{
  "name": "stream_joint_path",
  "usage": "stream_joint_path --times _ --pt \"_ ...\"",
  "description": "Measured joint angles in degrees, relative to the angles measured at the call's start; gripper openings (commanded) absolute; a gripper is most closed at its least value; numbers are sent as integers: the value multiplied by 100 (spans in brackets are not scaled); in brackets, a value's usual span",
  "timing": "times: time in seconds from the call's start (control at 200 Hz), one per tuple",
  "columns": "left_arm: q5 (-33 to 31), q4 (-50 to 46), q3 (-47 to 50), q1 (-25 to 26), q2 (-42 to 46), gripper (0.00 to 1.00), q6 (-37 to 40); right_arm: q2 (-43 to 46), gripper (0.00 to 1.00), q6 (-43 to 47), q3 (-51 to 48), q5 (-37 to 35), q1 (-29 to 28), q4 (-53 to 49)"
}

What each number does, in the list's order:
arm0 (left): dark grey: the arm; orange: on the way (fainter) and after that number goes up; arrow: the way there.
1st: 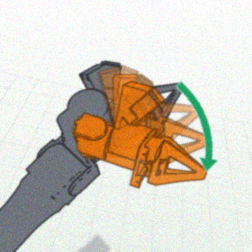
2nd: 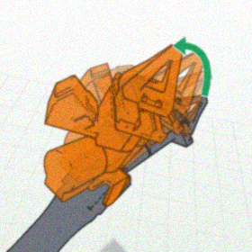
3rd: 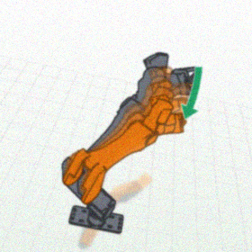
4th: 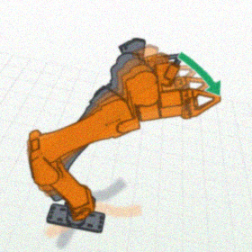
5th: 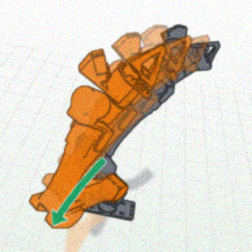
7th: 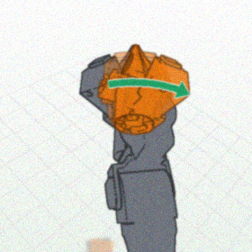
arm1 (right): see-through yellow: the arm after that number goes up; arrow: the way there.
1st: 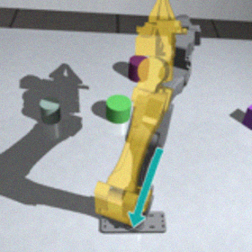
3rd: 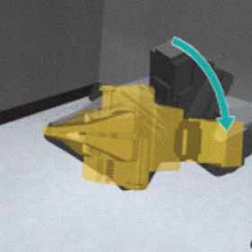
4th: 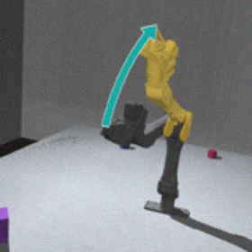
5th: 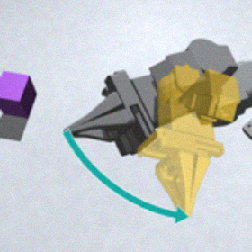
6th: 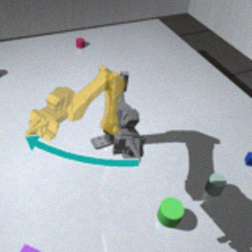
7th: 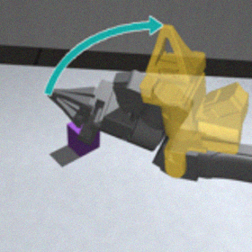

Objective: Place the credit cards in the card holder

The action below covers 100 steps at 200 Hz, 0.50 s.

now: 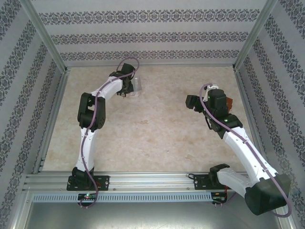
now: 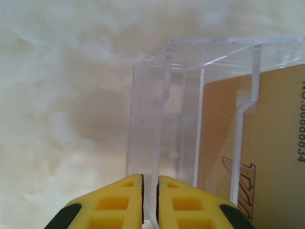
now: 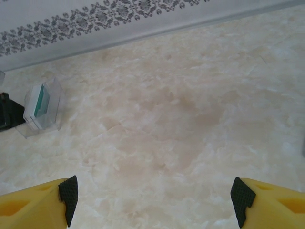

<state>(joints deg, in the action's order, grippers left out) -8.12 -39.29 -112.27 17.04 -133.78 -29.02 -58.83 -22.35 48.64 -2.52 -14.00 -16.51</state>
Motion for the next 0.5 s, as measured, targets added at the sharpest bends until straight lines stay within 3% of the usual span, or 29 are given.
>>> stream_joint_path --times 0.185,0.32,0.36,0.465,0.5 --pt "334 -13 -59 723 -2 15 -109 -136 85 -439 -245 -219 848 39" --pt "697 -103 -374 1342 -164 18 -269 -815 86 -640 -232 -304 1539 37" --pt "798 -103 -494 1521 -247 25 -304 -1163 86 -686 -140 -302 1735 7" --pt "1023 -116 -758 1873 -444 56 -426 -2103 85 -739 282 -372 2105 -136" --pt "1147 -118 -859 1963 -525 62 -472 -2424 85 -739 487 -424 2188 -223"
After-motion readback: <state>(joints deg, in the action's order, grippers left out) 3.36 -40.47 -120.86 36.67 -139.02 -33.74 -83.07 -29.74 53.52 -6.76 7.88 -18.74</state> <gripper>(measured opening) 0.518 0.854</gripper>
